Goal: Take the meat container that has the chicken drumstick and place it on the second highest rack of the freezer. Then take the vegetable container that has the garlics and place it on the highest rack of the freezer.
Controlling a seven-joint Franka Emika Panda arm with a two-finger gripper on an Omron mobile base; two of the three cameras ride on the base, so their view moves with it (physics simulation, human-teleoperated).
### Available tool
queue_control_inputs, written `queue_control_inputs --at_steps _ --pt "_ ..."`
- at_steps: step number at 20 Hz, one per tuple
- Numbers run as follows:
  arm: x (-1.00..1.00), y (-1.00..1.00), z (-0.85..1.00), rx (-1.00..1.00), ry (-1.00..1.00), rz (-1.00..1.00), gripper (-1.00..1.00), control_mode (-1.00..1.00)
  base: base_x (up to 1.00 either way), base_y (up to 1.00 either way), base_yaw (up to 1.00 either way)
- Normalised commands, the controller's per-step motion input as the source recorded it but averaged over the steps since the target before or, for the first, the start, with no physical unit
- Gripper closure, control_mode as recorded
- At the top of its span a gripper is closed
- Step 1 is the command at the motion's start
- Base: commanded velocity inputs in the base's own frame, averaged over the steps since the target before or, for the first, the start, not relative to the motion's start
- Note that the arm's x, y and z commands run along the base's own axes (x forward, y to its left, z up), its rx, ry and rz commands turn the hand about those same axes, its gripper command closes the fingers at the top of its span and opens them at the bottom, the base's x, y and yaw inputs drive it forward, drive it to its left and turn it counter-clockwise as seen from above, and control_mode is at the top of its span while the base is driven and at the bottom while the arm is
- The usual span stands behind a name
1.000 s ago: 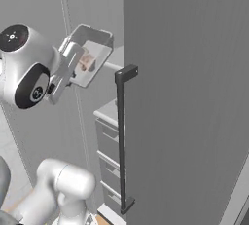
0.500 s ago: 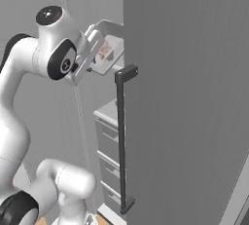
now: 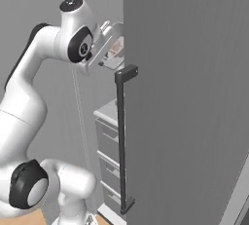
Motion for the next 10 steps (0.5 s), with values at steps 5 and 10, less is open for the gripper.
queue_control_inputs --at_steps 5,10 --pt "0.68 -0.08 -0.38 0.00 0.06 0.00 1.00 -1.00 0.00 0.00 0.00" --pt "0.44 -0.18 -0.27 0.00 0.10 0.00 1.00 -1.00 0.00 0.00 0.00"
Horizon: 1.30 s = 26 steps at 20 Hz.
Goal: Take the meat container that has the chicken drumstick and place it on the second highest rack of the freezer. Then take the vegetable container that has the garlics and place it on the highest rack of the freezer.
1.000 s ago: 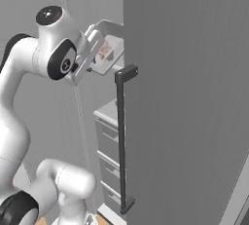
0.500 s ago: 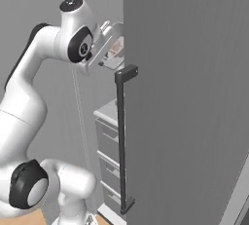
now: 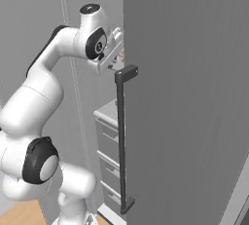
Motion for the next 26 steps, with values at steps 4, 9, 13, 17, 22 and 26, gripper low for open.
queue_control_inputs --at_steps 4,9,13,17,22,26 --pt "0.61 -0.10 -0.21 0.00 0.13 0.00 1.00 -1.00 0.00 0.00 0.00" --pt "0.65 -0.17 -0.10 0.00 0.15 0.00 1.00 -1.00 0.00 0.00 0.00" --pt "0.75 -0.06 0.00 0.00 0.05 0.00 -1.00 -1.00 0.00 0.00 0.00" --pt "0.30 0.05 0.00 0.00 -0.02 0.00 -1.00 -1.00 0.00 0.00 0.00" --pt "-0.12 0.20 0.00 -0.06 -0.29 0.00 -1.00 -1.00 0.00 0.00 0.00" --pt "-0.49 0.30 0.00 -0.10 -0.44 0.00 -1.00 -1.00 0.00 0.00 0.00"
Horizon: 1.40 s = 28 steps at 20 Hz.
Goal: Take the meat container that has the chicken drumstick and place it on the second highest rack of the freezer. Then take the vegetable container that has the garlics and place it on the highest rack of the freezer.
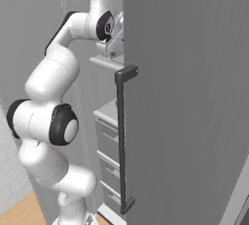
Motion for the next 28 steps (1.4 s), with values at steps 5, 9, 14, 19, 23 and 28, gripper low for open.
queue_control_inputs --at_steps 5,9,14,19,23,28 --pt "-0.66 0.20 0.03 -0.08 -0.41 0.01 -1.00 -1.00 0.00 0.00 0.00" --pt "-0.91 0.09 0.44 0.00 -0.17 0.07 -1.00 -1.00 0.00 0.00 0.00" --pt "-1.00 0.00 0.16 0.00 -0.07 0.17 -1.00 -1.00 0.00 0.00 0.00" --pt "-1.00 0.03 -0.08 -0.01 -0.04 0.18 -1.00 -1.00 0.00 0.00 0.00" --pt "-1.00 0.28 -0.46 -0.10 0.00 0.16 -1.00 -1.00 0.00 0.00 0.00" --pt "-1.00 0.16 -0.80 -0.14 0.02 0.16 -1.00 -1.00 0.00 0.00 0.00"
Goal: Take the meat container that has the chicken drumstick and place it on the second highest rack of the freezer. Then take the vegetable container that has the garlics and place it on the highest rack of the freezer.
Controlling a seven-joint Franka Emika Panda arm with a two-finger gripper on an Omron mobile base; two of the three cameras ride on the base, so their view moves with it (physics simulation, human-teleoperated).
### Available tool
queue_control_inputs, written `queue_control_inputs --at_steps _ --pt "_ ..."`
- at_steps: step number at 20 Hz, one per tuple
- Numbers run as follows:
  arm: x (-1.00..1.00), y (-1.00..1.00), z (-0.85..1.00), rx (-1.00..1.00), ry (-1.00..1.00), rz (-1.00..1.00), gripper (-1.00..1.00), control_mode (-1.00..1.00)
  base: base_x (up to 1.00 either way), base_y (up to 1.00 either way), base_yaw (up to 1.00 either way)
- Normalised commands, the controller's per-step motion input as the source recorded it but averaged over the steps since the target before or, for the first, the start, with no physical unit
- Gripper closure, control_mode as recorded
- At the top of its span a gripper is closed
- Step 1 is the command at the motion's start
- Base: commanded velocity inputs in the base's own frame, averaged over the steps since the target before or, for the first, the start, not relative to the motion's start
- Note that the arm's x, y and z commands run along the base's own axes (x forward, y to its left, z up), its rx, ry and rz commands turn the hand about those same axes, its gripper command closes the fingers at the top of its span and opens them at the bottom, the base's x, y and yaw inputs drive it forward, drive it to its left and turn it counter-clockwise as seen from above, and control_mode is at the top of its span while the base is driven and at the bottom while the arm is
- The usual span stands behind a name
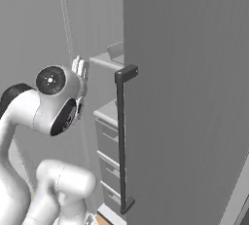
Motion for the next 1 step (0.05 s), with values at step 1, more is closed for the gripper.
queue_control_inputs --at_steps 1 --pt "-1.00 0.00 -0.82 -0.11 0.07 0.15 -1.00 -1.00 0.00 0.00 0.00"
